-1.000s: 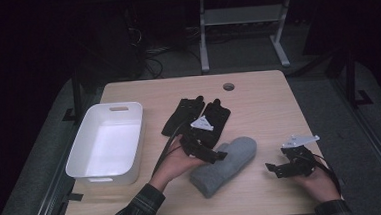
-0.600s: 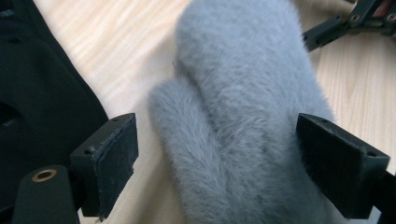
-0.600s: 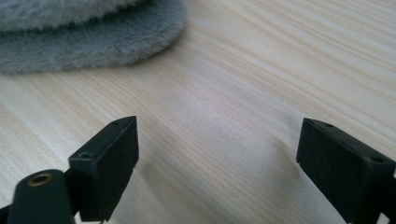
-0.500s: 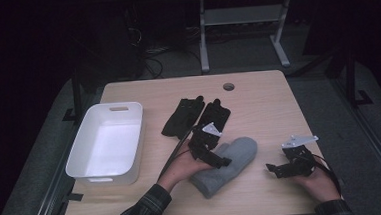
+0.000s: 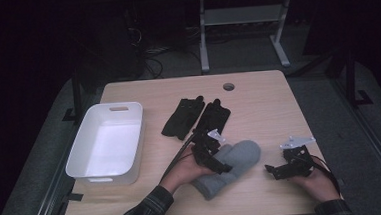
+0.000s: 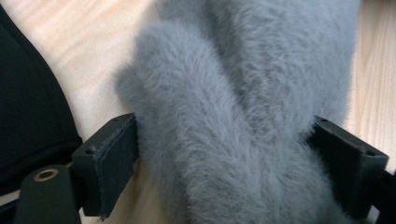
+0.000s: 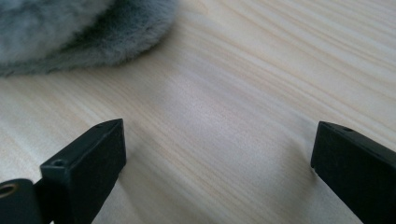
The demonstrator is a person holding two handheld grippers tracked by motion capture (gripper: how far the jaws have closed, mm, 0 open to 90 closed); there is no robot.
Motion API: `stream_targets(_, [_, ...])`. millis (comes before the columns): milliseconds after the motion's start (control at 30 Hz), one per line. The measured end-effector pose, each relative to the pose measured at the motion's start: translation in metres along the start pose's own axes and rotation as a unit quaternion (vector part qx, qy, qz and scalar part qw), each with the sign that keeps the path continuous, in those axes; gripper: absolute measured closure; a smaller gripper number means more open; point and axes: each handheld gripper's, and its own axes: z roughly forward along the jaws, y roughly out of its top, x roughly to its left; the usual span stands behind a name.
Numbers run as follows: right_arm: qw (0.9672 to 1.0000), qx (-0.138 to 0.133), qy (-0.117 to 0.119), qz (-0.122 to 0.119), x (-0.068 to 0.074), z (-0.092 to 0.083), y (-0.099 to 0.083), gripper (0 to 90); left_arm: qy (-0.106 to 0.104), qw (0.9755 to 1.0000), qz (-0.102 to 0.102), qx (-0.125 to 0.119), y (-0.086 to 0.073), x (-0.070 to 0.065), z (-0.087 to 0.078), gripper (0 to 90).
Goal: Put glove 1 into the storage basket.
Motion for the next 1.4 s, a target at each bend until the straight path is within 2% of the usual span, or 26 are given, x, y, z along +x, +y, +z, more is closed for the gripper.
stream_targets(333, [0.9998, -0.011, 0.011, 0.010, 0.001, 0.002, -0.002, 3.0, -0.028, 0.9995, 0.009, 0.011, 0.002, -0.002, 0.000, 39.4])
stream_targets(467, [0.9997, -0.018, 0.011, 0.010, 0.001, 0.003, -0.003, 2.7, -0.045, 0.9989, 0.003, 0.015, 0.002, -0.002, 0.000, 49.9])
stream_targets(633, [0.9996, -0.024, 0.011, 0.006, 0.000, 0.004, -0.004, 2.4, -0.048, 0.9987, 0.009, 0.011, 0.002, -0.004, -0.002, 60.9])
stream_targets(833, [0.9993, -0.035, 0.013, 0.005, 0.000, 0.004, -0.006, 2.4, -0.064, 0.9978, -0.017, -0.003, 0.000, 0.000, -0.007, 65.0])
stream_targets(1000, [0.9993, -0.035, 0.014, 0.006, 0.000, 0.004, -0.006, 2.4, -0.060, 0.9982, -0.009, -0.004, 0.003, -0.003, -0.014, 65.5])
stream_targets(1400, [0.9993, -0.035, 0.014, 0.005, 0.000, 0.004, -0.006, 2.4, -0.056, 0.9983, -0.009, -0.016, 0.007, -0.009, -0.034, 65.1])
